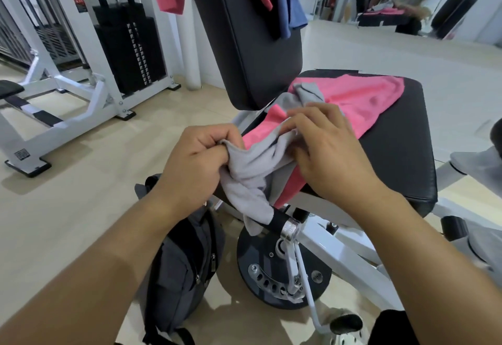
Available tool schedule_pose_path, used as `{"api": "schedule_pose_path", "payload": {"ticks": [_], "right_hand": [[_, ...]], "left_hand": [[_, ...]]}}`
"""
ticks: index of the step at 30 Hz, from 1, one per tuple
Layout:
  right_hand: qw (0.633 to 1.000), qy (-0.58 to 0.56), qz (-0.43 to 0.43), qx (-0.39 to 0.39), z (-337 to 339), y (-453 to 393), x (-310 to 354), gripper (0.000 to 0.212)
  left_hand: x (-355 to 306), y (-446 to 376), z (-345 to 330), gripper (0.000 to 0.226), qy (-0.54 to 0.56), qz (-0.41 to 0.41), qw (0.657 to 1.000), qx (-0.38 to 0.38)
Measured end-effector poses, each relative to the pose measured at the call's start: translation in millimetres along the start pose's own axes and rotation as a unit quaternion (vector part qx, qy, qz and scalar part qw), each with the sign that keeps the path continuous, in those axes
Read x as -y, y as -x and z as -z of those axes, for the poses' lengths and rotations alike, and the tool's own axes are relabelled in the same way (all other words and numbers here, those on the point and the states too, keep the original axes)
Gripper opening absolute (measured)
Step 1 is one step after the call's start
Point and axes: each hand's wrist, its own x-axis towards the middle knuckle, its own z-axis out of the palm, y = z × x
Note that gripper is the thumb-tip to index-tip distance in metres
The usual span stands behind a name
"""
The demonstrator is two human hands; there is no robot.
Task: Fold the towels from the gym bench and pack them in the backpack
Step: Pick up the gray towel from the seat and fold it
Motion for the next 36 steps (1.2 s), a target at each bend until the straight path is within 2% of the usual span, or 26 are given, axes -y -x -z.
{"api": "schedule_pose_path", "payload": {"ticks": [2,5,7,10,12,13,14,16,18,20,22,23,25,27,29,31,36], "right_hand": [[1.000,0.023,-0.004,0.002,0,1,4,0.025],[0.996,-0.001,-0.086,0.014,-1,0,9,0.025],[0.989,-0.022,-0.144,0.035,0,-2,5,0.045],[0.966,-0.122,-0.216,0.072,10,-8,-4,0.092],[0.945,-0.157,-0.243,0.151,16,-11,-8,0.117],[0.939,-0.148,-0.241,0.198,19,-12,-10,0.127],[0.934,-0.135,-0.238,0.230,21,-13,-13,0.133],[0.932,-0.122,-0.239,0.243,25,-16,-19,0.137],[0.937,-0.122,-0.250,0.212,26,-19,-26,0.131],[0.940,-0.107,-0.277,0.170,22,-20,-32,0.116],[0.939,-0.072,-0.296,0.160,15,-23,-38,0.089],[0.937,-0.061,-0.299,0.171,12,-26,-40,0.069],[0.933,-0.037,-0.292,0.206,8,-37,-45,0.031],[0.930,0.029,-0.275,0.241,6,-49,-50,0.017],[0.926,0.109,-0.264,0.248,4,-60,-63,0.027],[0.911,0.164,-0.299,0.232,7,-70,-81,0.038],[0.872,0.190,-0.419,0.167,19,-78,-123,0.046]], "left_hand": [[0,0,1,0.032,0.002,0.018,0.999,0.048],[7,1,-1,0.025,-0.036,0.056,0.997,0.028],[13,0,-2,0.025,-0.072,0.072,0.995,-0.005],[17,-2,-4,0.030,-0.143,0.136,0.980,-0.040],[19,-3,-4,0.056,-0.269,0.165,0.949,-0.015],[22,-3,-5,0.060,-0.308,0.167,0.937,0.005],[27,-4,-5,0.049,-0.332,0.161,0.929,0.012],[34,-6,-5,0.017,-0.351,0.151,0.924,-0.009],[38,-9,-6,0.015,-0.328,0.129,0.933,-0.071],[33,-13,-6,0.014,-0.250,0.093,0.947,-0.177],[22,-14,-5,0.016,-0.190,0.049,0.944,-0.266],[18,-14,-5,0.016,-0.178,0.024,0.941,-0.285],[15,-15,-4,0.018,-0.169,-0.010,0.949,-0.265],[15,-14,-4,0.017,-0.158,-0.013,0.967,-0.200],[19,-12,-3,0.017,-0.150,-0.011,0.980,-0.129],[22,-8,-1,0.021,-0.154,-0.015,0.984,-0.086],[24,1,4,0.029,-0.141,-0.024,0.989,-0.044]]}}
